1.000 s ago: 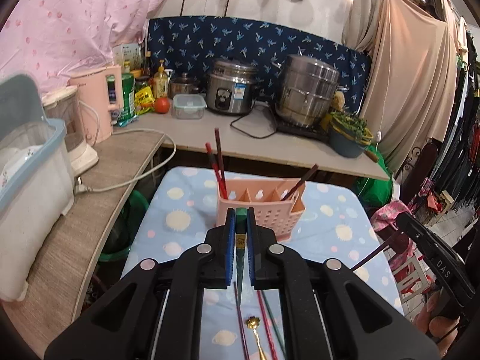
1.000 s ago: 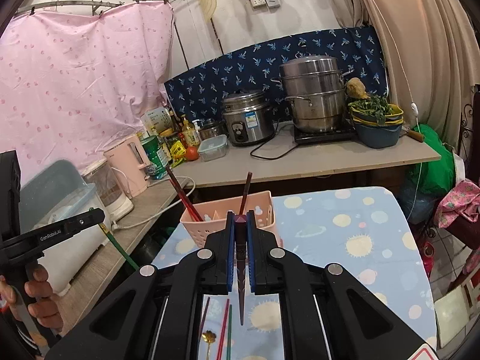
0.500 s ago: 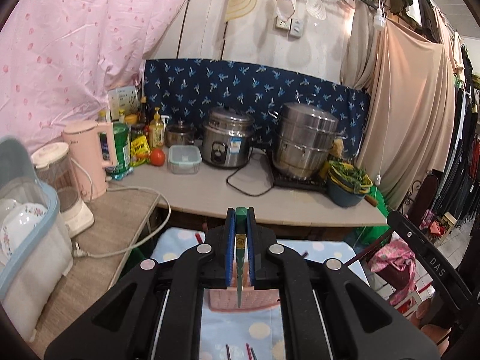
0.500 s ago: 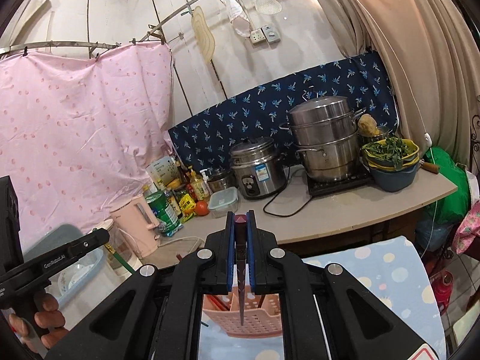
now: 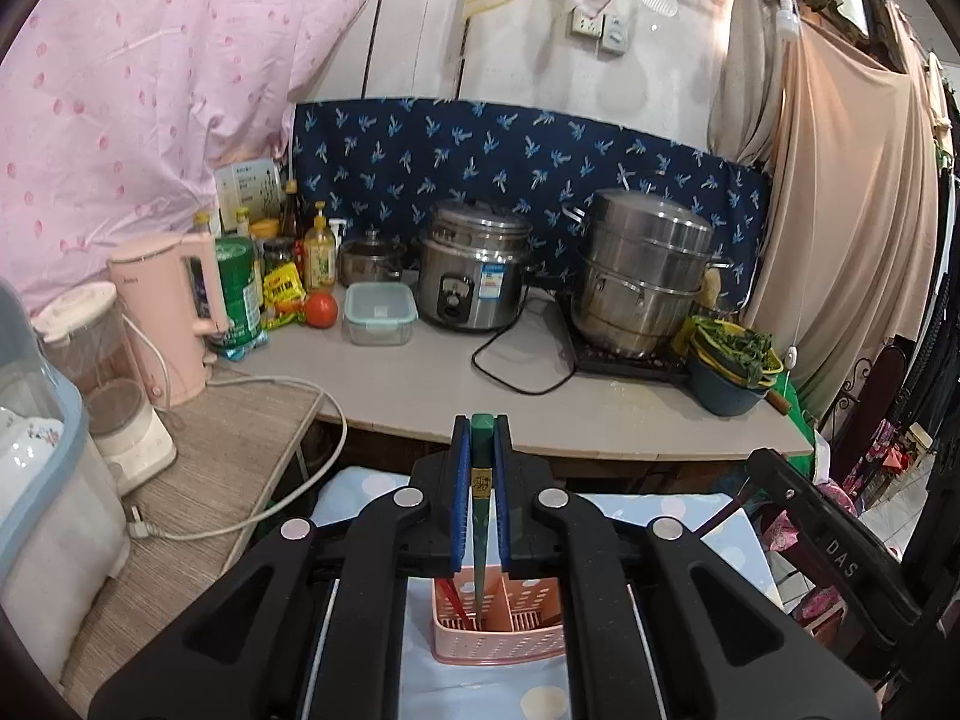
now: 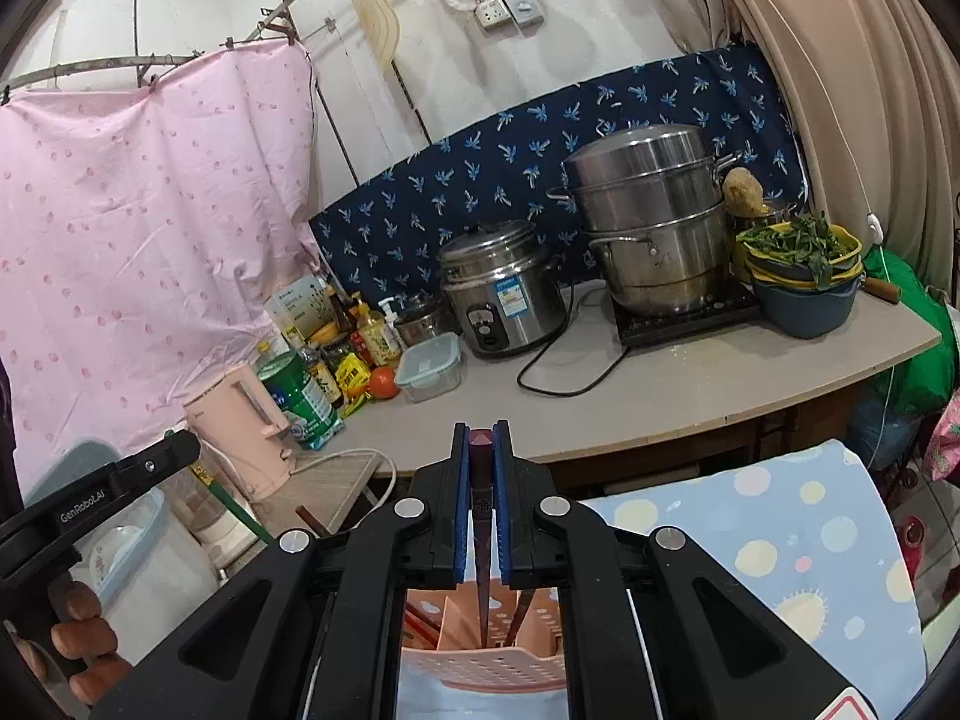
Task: Organize utensils
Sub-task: 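Lift both chopsticks and lower them into the pink basket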
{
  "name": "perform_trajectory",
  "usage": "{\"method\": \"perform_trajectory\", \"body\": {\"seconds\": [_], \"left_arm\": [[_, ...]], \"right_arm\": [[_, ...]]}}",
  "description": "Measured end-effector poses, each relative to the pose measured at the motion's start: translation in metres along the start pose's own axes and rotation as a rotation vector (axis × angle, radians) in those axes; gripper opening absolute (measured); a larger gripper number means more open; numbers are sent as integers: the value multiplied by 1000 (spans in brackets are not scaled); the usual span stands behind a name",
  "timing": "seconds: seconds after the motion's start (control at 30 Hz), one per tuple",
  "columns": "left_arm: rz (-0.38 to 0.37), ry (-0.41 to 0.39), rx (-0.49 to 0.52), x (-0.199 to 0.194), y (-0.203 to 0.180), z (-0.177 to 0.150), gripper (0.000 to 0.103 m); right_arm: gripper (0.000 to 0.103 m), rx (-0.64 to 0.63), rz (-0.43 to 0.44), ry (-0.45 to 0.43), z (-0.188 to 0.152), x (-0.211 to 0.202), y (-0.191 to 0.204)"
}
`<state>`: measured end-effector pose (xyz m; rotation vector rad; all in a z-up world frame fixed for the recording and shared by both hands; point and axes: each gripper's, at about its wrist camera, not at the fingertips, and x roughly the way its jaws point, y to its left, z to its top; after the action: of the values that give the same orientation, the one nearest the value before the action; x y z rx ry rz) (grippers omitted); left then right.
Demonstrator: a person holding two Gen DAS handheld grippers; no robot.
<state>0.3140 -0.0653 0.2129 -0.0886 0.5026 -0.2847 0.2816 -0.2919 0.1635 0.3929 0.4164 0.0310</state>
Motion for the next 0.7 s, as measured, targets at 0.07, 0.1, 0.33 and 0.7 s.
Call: {"method": "perform_trajectory", "body": {"seconds": [0.07,0.1,0.33,0.7], "left_arm": [[1,24,-9,11,3,-7,7],[3,35,-12,15,5,-11,7],[12,85,-25,31,10,-27,7],[19,111,-12,34,4,-37,7]], "right_arm": [[7,12,1,23,-8,8,-4],[7,17,2,33,-12,11,-5],[7,8,2,75,-28,24,-4],[13,-17,-19,85,-34,22,0]]}}
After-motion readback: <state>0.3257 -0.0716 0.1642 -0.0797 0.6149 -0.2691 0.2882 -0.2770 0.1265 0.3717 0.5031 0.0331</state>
